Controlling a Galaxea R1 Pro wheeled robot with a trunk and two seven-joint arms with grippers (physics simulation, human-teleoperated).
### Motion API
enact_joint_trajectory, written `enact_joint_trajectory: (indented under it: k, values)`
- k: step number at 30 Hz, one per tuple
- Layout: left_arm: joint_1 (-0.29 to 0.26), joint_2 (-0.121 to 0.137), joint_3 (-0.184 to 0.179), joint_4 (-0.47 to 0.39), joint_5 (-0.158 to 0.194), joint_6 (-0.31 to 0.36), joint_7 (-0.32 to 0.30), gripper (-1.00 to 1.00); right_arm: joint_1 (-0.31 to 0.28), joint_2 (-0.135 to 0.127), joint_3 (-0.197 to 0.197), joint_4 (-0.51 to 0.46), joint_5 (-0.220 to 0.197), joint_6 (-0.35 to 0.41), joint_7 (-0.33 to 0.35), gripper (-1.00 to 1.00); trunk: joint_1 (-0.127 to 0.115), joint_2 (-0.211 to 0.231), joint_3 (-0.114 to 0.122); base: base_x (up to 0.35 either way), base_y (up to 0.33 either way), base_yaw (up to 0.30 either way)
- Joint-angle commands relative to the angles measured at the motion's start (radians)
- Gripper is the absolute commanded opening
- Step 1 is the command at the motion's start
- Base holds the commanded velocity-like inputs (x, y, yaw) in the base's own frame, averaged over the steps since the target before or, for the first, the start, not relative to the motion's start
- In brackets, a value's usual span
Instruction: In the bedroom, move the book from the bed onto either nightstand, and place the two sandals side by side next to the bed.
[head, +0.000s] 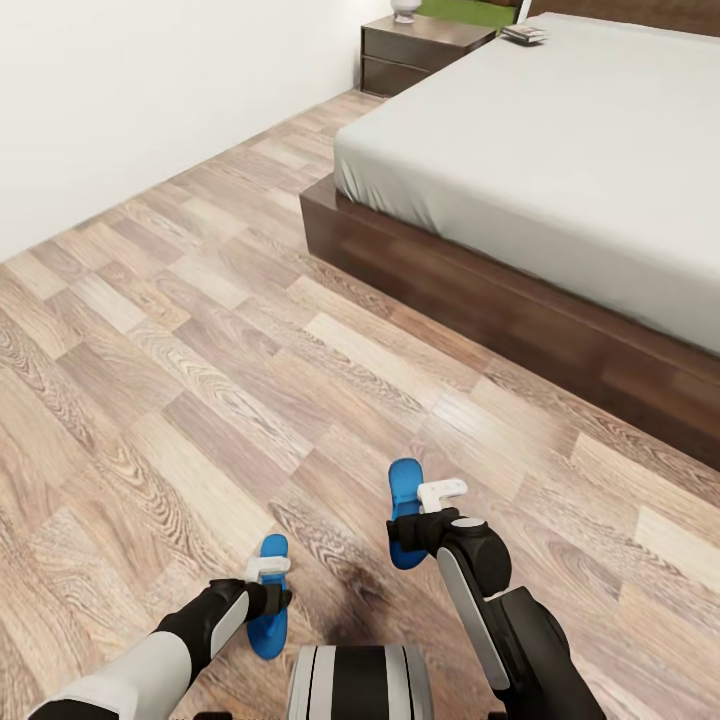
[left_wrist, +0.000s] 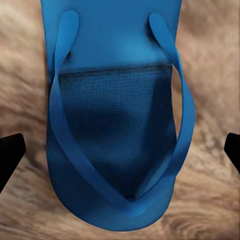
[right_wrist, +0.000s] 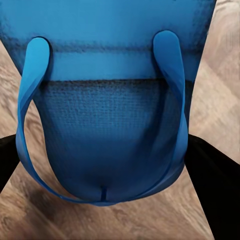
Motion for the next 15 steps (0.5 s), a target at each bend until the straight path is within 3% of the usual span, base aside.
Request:
enact_joint_trajectory:
  k: [1, 5, 15]
  values:
    - [0.000, 0.001, -0.007, -0.002, 0.009, 0.004, 0.001, 1.00, 0.000, 0.000, 0.001, -0.001, -0.011, 0.003, -0.011, -1.00, 0.000, 0.000, -0.005, 0.000, 0.000, 0.000]
    - [0.000, 0.001, -0.007, -0.002, 0.009, 0.004, 0.001, 1.00, -0.001, 0.000, 0.001, -0.001, -0.011, 0.003, -0.012, -1.00, 0.002, -0.001, -0.020, 0.000, 0.000, 0.000]
    - [0.000, 0.001, -0.008, -0.002, 0.009, -0.005, 0.001, 1.00, 0.000, 0.000, 0.001, -0.001, -0.011, 0.003, -0.011, -1.00, 0.002, -0.001, -0.020, 0.000, 0.000, 0.000]
